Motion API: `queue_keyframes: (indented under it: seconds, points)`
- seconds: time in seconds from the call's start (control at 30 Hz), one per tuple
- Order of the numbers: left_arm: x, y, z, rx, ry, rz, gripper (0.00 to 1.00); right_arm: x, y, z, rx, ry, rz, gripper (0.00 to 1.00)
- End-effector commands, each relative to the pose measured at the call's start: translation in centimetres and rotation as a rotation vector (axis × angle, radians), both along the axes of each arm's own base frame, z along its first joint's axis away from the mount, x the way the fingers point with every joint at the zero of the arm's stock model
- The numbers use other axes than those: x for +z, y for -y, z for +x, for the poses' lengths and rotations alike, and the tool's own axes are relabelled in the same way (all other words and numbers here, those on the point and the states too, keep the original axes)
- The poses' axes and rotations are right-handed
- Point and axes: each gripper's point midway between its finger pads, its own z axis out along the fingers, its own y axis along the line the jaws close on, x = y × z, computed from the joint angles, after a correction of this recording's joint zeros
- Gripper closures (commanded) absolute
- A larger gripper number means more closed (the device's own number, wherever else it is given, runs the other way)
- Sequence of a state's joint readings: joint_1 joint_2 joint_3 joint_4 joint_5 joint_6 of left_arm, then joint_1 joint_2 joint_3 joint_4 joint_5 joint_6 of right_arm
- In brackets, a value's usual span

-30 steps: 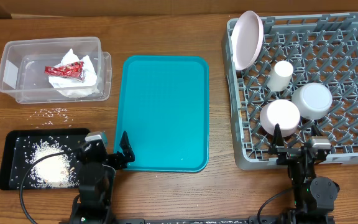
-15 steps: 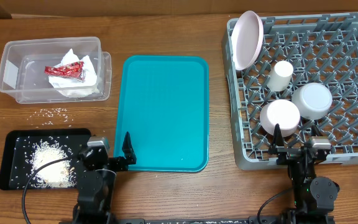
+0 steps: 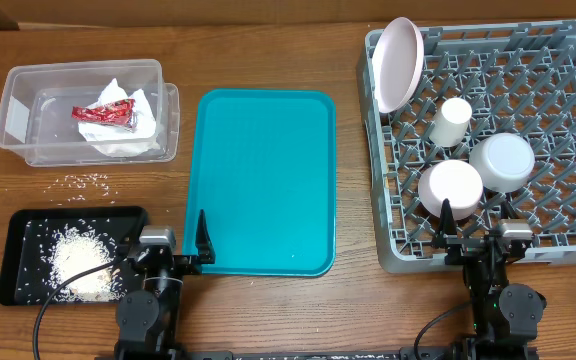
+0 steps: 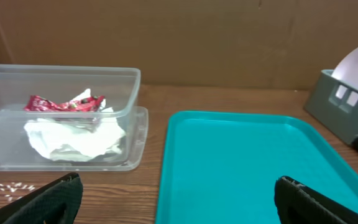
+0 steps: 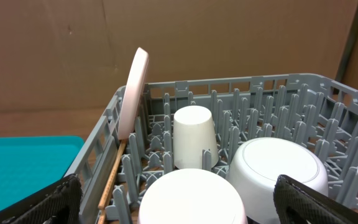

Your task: Sort waste into correct bins and load items into the dishwasher

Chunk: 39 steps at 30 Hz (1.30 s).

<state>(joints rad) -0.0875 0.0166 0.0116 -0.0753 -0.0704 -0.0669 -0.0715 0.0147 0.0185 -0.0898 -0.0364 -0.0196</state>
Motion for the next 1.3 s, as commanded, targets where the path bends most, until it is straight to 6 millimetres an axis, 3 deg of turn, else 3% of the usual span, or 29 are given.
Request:
queue_keyframes:
  seconds: [0.0, 0.3, 1.27]
  points:
    - [0.02, -0.78, 0.00, 0.024, 0.009, 0.043, 0.00, -0.09, 0.16, -0.01, -0.008, 0.008, -0.004, 0.00]
    - [0.00, -1.46, -0.01, 0.052, 0.007, 0.044, 0.00, -0.09, 0.16, -0.01, -0.008, 0.008, -0.004, 0.00]
    - [-0.08, -0.62, 0.00, 0.004, 0.005, 0.040, 0.00, -0.09, 0.16, -0.01, -0.008, 0.008, -0.004, 0.00]
